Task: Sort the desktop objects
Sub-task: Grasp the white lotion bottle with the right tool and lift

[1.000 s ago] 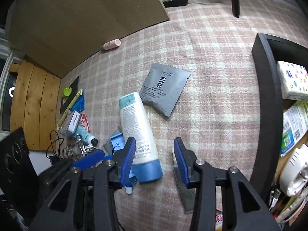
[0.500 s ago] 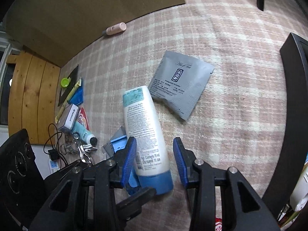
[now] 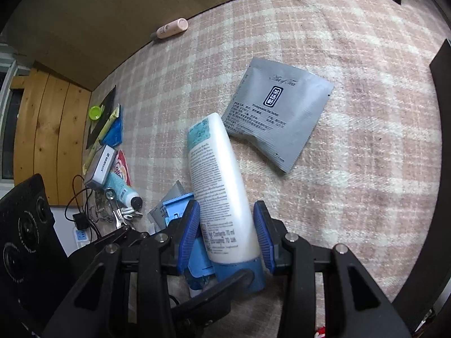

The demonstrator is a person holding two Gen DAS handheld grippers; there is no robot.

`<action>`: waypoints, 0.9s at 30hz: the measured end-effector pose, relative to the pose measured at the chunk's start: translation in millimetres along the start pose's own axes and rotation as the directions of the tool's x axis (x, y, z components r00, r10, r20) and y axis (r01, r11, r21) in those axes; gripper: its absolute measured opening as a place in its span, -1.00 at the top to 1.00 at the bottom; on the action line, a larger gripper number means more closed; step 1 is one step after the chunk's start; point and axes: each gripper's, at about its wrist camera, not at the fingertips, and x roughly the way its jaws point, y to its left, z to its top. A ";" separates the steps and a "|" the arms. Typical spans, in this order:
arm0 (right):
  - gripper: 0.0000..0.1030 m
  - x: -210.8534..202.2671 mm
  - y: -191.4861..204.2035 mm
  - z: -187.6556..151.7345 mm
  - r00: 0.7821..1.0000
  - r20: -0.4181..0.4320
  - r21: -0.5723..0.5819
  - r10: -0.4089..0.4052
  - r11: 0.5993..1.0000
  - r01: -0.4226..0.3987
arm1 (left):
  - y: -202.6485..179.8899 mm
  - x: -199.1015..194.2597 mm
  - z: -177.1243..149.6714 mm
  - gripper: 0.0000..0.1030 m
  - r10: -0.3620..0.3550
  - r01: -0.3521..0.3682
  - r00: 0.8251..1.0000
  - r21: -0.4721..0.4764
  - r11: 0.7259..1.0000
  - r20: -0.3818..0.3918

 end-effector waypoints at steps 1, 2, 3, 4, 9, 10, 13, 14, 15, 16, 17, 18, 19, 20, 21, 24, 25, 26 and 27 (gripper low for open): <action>0.23 -0.2 -0.3 -0.4 1.000 0.003 0.002 0.002 1.000 -0.002 | -0.5 -0.3 0.1 -0.09 0.002 -0.002 1.000 0.003 1.000 0.002; 0.24 -0.6 -0.3 -1.0 1.000 0.005 0.003 0.001 1.000 -0.001 | -1.3 -0.9 0.2 -0.09 0.003 -0.003 1.000 0.006 1.000 0.004; 0.24 -2.6 -1.0 -2.8 1.000 0.006 0.000 -0.002 1.000 0.002 | -3.7 -2.7 0.0 -0.09 0.003 -0.003 1.000 0.013 1.000 0.013; 0.26 -3.4 -0.7 -3.5 1.000 0.010 0.004 -0.005 1.000 0.004 | -5.5 -4.1 0.3 -0.09 0.004 -0.005 1.000 0.018 1.000 0.017; 0.36 -11.8 -8.9 -5.8 0.999 0.018 0.029 0.029 0.999 -0.030 | -14.0 -3.6 5.1 -0.06 0.047 -0.048 0.999 0.042 0.998 0.027; 0.36 -12.4 -8.9 -6.2 0.999 0.024 0.029 0.025 0.999 -0.026 | -11.4 -0.8 5.7 -0.07 0.051 -0.051 0.999 0.031 0.998 0.015; 0.35 -14.4 -9.4 -6.7 1.000 0.027 0.030 0.015 0.999 -0.016 | 0.3 4.4 3.7 -0.09 0.026 -0.026 1.000 -0.019 0.999 -0.004; 0.35 -14.4 -10.2 -5.6 1.000 0.027 0.032 0.016 0.999 -0.017 | 0.9 4.2 2.9 -0.10 0.026 -0.026 1.000 -0.020 0.999 -0.002; 0.35 -14.3 -10.8 -5.3 0.999 0.024 0.035 0.021 0.999 -0.022 | 0.2 5.9 2.6 -0.09 0.019 -0.020 1.000 -0.013 1.000 -0.007; 0.35 -14.3 -11.2 -5.4 0.999 0.022 0.037 0.025 0.999 -0.025 | -0.3 7.0 2.5 -0.09 0.015 -0.015 1.000 -0.011 1.000 -0.009; 0.35 -14.5 -11.3 -5.4 0.999 0.021 0.038 0.025 0.999 -0.026 | -0.5 7.2 2.4 -0.09 0.015 -0.015 1.000 -0.012 1.000 -0.003; 0.35 -13.8 -10.9 -4.5 1.000 0.021 0.040 0.020 0.999 -0.021 | 0.9 8.6 2.8 -0.02 -0.001 0.001 1.000 -0.019 1.000 -0.001; 0.35 -12.8 -11.2 -5.2 1.000 0.019 0.037 0.012 0.999 -0.013 | 2.9 10.6 2.7 0.09 -0.024 0.024 1.000 -0.028 0.999 -0.011; 0.35 -11.8 -11.1 -6.5 1.000 0.016 0.032 -0.003 0.999 0.003 | 3.8 12.4 2.2 0.10 -0.040 0.039 0.999 -0.037 0.999 -0.020; 0.35 -6.2 -7.0 -7.1 1.000 0.016 0.030 -0.008 1.000 0.008 | 3.7 13.2 1.0 0.10 -0.048 0.047 0.999 -0.041 0.998 -0.022; 0.37 -8.2 -11.9 -8.8 1.000 0.024 0.053 0.013 0.998 -0.014 | -3.0 11.3 -0.6 0.10 -0.022 0.021 1.000 -0.010 1.000 -0.013; 0.37 -10.5 -14.3 -8.8 0.999 0.029 0.065 0.024 0.998 -0.026 | -3.4 9.9 0.0 0.10 -0.025 0.025 1.000 -0.013 1.000 -0.012; 0.37 -14.0 -16.3 -9.0 0.999 0.034 0.068 0.028 0.997 -0.030 | -4.2 8.2 0.5 0.10 -0.029 0.029 1.000 -0.016 0.999 -0.011; 0.37 -18.0 -15.9 -9.1 0.999 0.042 0.063 0.029 0.998 -0.032 | -6.1 4.4 1.3 0.10 -0.032 0.032 0.999 -0.009 0.999 -0.006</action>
